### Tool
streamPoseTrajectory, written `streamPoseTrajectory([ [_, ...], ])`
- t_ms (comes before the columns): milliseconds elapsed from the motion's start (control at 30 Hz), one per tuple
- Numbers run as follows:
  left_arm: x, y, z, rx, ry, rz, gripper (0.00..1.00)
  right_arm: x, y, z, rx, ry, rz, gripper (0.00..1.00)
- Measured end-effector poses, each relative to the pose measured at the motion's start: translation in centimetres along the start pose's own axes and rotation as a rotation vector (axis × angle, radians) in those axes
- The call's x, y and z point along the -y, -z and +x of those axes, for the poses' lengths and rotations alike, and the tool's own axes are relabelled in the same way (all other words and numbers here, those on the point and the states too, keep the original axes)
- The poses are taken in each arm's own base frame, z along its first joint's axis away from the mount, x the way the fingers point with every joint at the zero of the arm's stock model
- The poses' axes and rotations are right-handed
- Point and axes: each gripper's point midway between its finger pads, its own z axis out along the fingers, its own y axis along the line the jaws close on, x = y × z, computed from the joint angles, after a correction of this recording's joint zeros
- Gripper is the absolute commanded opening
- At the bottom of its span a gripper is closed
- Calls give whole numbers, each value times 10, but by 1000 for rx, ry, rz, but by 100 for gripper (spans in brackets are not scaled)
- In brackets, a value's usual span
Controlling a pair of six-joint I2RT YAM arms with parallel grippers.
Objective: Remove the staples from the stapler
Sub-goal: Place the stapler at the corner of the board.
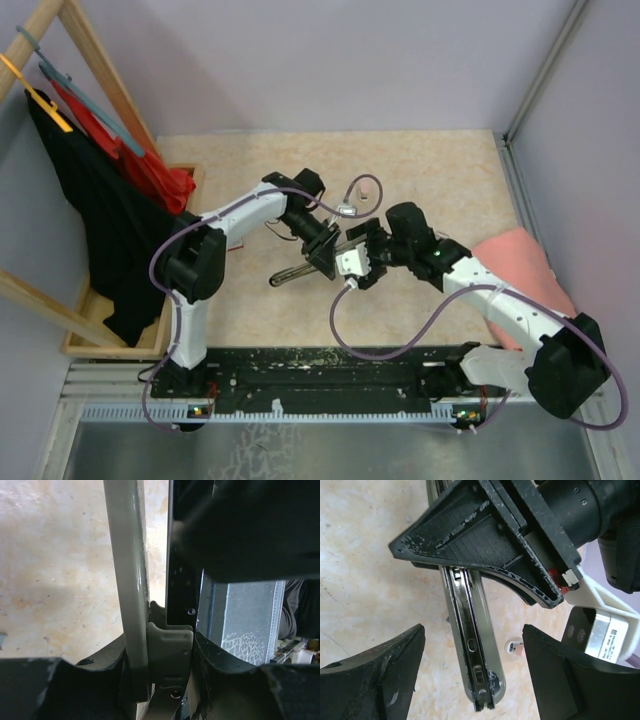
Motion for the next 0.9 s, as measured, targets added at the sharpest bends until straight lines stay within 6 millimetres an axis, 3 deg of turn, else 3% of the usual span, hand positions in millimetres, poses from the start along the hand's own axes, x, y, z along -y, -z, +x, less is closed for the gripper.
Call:
streamPoseTrajectory([
  [367, 12, -9, 4, -25, -24, 40, 0, -11, -11, 14, -60, 35, 16, 72],
  [633, 12, -14, 8, -44, -23, 53, 0, -23, -17, 11, -52, 57, -15, 53],
  [900, 16, -17, 10, -57, -33, 64, 0, -28, -26, 12, -61, 62, -38, 51],
])
